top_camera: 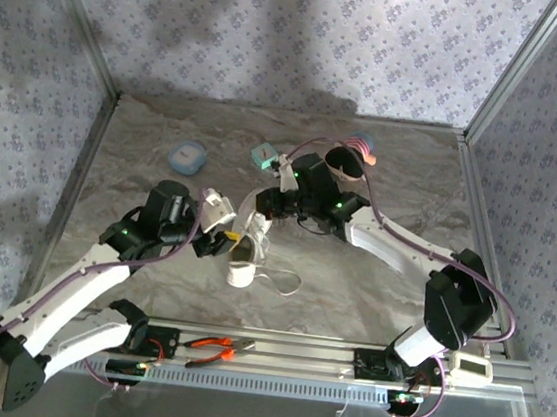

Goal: Tie the shoes

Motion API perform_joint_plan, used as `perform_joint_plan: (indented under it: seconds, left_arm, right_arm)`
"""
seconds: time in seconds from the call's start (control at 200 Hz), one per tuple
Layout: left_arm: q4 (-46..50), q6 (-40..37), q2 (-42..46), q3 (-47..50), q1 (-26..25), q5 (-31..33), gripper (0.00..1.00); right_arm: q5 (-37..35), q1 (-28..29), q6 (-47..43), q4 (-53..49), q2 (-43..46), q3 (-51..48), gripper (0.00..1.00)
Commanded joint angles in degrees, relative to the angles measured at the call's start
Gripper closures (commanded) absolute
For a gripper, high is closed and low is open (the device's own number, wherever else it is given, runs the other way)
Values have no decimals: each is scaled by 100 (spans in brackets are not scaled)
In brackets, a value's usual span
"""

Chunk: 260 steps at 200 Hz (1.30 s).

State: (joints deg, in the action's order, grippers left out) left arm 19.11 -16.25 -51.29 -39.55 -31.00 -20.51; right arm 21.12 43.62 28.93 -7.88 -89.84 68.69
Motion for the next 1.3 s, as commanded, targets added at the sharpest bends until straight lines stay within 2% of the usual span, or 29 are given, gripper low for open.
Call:
perform_joint_plan:
  seconds: [0.0, 0.205, 0.405, 0.46, 0.505, 0.6, 0.62, 0.644, 0.714, 0.769, 0.869, 0.924, 1.039, 1.154, 1.294]
  left_arm:
    - [-379, 899, -113, -157, 70, -322, 42]
    - [-1013, 1583, -892, -440, 215, -694, 46]
    - [-1827, 1885, -1412, -408, 314, -1064, 49]
    - [-1899, 1897, -1535, -452, 314, -1141, 54]
    - [-1919, 1880, -1621, -487, 323, -1201, 61]
    - [-1923, 1806, -1725, -550, 355, -1353, 94]
    - [-1904, 1790, -1714, -573, 370, -1367, 100]
    - [-1823, 1783, -1711, -615, 403, -1363, 100]
    - [-1574, 1914, -1642, -759, 570, -1236, 100]
    - [-1321, 2056, -1590, -910, 742, -1136, 100]
    - [-1005, 2153, -1559, -1117, 974, -1027, 100]
    - [-896, 2175, -1589, -1195, 1049, -959, 100]
    - [-723, 2390, -1603, -1311, 1204, -868, 100]
    - [-709, 2530, -1536, -1292, 1302, -807, 100]
    - [-590, 2581, -1468, -1312, 1375, -728, 100]
  right_arm:
    - [-67, -1, -349, -190, 169, 314, 100]
    - [136, 7, -293, -3, 206, 435, 100]
    - [219, 37, -267, 53, 296, 400, 100]
    - [258, 35, -267, 105, 317, 374, 100]
    - [294, 33, -277, 148, 326, 360, 100]
    - [383, 46, -343, 183, 358, 374, 100]
    - [391, 46, -364, 168, 376, 386, 97]
    - [392, 46, -421, 101, 396, 403, 91]
    - [185, 64, -591, -405, 497, 530, 60]
    - [-267, 47, -637, -932, 700, 497, 52]
    - [-1258, -56, -453, -1813, 1327, 21, 46]
    - [-1749, -86, -274, -2169, 1678, -594, 44]
    - [-2199, -41, 317, -2561, 2127, -1696, 39]
    - [-2423, 299, 662, -2563, 1951, -2219, 40]
    - [-2699, 789, 667, -2630, 1084, -1975, 40]
